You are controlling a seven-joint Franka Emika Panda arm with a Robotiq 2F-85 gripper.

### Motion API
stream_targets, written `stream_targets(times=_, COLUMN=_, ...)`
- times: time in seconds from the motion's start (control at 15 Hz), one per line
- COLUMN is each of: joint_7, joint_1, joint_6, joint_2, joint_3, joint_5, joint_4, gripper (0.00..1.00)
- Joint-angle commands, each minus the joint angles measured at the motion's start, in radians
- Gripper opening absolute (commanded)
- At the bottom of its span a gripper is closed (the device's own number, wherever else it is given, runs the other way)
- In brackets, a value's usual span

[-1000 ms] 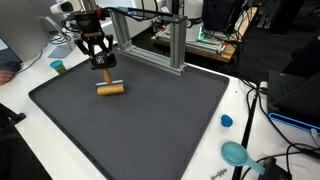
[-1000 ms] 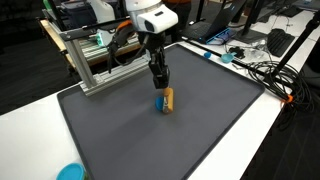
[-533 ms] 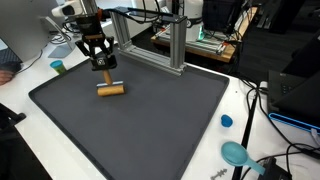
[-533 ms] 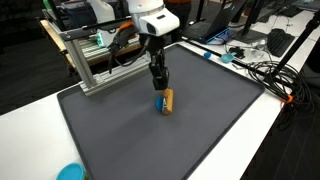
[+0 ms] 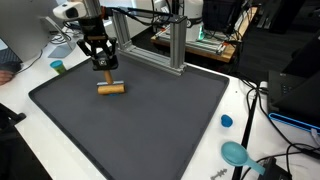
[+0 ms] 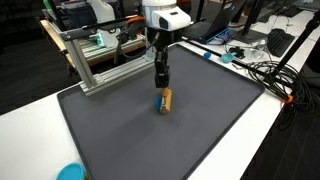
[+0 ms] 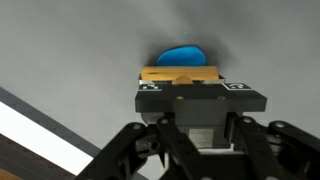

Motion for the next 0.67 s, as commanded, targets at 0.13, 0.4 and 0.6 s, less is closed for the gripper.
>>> stream_targets(times=0.13, joint_7=0.095, joint_1=0.034, joint_6=-0.055, joint_2=0.054, joint_3=-0.035, joint_5=-0.157, joint_4=-0.016, gripper=0.22)
stream_targets(times=0.4, joint_7=0.112, joint_1=0.027, joint_6=-0.088, joint_2=0.069, joint_3=-0.027, joint_5=-0.172, joint_4=0.004, gripper=0.22)
stream_targets(times=0.6, joint_7=0.106, joint_1=0.021, joint_6=-0.109, joint_2=0.083, joint_3=-0.026, joint_5=-0.166, joint_4=0.023, gripper=0.22)
